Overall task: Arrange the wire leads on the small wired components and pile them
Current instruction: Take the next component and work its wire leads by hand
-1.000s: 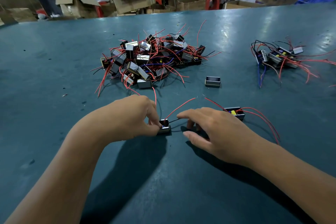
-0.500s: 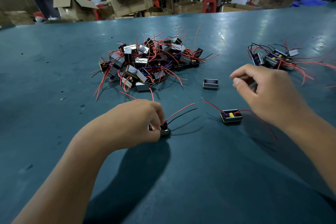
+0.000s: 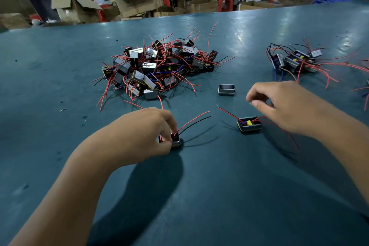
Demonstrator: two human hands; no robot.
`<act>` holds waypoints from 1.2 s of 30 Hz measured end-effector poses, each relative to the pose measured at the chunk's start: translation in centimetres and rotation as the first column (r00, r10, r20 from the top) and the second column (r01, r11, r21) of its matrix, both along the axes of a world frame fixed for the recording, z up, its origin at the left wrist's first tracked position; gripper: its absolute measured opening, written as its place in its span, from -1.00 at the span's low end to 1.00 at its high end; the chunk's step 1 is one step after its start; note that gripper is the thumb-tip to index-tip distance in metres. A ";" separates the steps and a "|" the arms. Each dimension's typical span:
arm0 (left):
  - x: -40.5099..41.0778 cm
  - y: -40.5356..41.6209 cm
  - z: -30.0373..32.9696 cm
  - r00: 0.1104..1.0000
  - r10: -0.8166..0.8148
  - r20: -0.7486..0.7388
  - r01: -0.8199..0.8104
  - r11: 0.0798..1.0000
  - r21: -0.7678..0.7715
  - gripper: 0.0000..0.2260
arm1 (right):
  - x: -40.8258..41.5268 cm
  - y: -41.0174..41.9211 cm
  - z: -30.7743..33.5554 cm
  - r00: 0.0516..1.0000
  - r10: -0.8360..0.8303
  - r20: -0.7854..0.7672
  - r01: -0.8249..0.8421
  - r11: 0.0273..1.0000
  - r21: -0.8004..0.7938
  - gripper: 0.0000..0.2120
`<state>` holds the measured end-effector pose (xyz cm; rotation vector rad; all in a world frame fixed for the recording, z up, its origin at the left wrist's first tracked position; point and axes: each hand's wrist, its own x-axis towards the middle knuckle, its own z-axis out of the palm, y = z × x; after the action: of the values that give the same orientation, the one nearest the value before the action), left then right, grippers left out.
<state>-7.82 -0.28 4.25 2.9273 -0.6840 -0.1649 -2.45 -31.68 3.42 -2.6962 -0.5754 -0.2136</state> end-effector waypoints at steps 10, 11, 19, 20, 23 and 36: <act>0.3 -1.0 -0.2 0.997 0.076 -0.024 -0.073 0.993 0.094 -0.92 | -0.6 0.2 0.2 0.964 0.036 -0.264 -0.062 0.994 -0.089 -0.81; 0.4 -1.1 -0.2 0.996 0.091 -0.019 -0.088 0.991 0.098 -0.91 | -0.8 0.4 0.2 0.961 0.036 -0.276 -0.082 0.985 -0.155 -0.76; 1.2 -0.7 -0.9 0.980 0.174 0.097 -0.179 0.983 0.039 -0.87 | -2.4 1.8 1.5 0.962 0.271 0.020 -0.265 0.953 -0.147 -0.82; 1.3 -0.7 -1.0 0.980 0.169 0.106 -0.173 0.984 0.033 -0.86 | -2.7 2.0 1.9 0.953 0.298 0.061 -0.287 0.948 -0.139 -0.82; 1.2 -0.7 -1.0 0.979 0.149 0.140 -0.133 0.984 -0.115 -0.80 | -3.5 2.4 2.3 0.936 0.327 0.134 -0.308 0.941 -0.140 -0.82; -0.7 -4.5 -0.5 0.979 -0.004 -0.206 -0.181 0.455 -0.872 -0.84 | -3.8 2.9 1.9 0.923 0.360 0.140 -0.347 0.932 -0.105 -0.75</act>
<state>-8.56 -4.82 3.75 1.8591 -0.3837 -0.0277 -6.23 -28.80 5.34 -2.6037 -1.1268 -0.3120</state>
